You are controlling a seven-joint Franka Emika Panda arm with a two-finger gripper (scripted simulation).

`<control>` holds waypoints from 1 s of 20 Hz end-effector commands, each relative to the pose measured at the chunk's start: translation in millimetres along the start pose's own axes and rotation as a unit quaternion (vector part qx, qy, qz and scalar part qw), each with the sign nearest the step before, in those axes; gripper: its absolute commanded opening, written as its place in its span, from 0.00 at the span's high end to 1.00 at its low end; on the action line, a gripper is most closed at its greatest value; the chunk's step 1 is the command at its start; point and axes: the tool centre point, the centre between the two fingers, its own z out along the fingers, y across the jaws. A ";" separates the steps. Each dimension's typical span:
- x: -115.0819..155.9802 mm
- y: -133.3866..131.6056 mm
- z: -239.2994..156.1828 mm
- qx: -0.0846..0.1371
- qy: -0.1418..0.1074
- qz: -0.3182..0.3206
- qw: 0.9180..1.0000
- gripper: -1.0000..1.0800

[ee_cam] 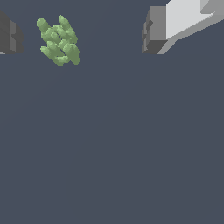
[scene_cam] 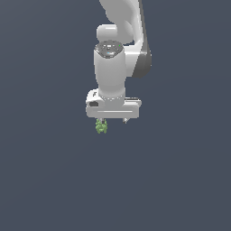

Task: Pick up the object and move it to a goal position.

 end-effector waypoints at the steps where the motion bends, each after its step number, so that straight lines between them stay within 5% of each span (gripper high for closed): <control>1: 0.0 0.0 0.0 0.000 0.000 0.000 1.000 0.04; 20: -5.5 23.2 3.7 -0.010 0.001 -0.021 1.000 0.04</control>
